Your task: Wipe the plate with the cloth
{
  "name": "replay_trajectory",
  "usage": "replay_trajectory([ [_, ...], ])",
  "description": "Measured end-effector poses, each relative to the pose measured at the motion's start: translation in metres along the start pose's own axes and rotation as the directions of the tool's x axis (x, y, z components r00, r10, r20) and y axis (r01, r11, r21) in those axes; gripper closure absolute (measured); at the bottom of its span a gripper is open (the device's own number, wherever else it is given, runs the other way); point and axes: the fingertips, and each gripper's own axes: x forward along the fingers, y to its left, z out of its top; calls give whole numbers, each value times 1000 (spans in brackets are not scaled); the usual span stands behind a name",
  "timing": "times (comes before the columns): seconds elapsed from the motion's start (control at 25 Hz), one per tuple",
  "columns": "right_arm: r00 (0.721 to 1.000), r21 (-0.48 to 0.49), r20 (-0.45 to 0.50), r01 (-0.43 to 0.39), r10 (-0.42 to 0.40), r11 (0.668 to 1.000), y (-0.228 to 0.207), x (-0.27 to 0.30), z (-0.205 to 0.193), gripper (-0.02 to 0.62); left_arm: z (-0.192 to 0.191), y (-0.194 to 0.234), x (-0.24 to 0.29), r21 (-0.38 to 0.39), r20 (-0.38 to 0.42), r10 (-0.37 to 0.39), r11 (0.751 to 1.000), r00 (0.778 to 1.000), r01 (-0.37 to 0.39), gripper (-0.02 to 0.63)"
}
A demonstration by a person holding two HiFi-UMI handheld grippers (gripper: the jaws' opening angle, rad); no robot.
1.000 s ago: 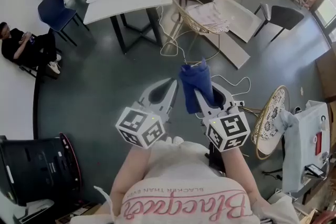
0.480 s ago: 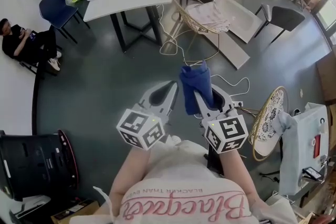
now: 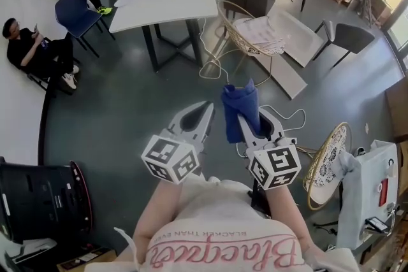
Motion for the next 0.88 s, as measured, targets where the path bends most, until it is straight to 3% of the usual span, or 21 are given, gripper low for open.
replay_trajectory([
  [0.52, 999, -58, 17, -34, 35, 998, 15, 98, 41, 480, 56, 110, 6, 0, 68, 80, 997, 995, -80, 601],
  [0.88, 997, -47, 30, -66, 68, 997, 43, 183, 62, 480, 94, 196, 0, 7, 88, 131, 991, 988, -132, 601],
])
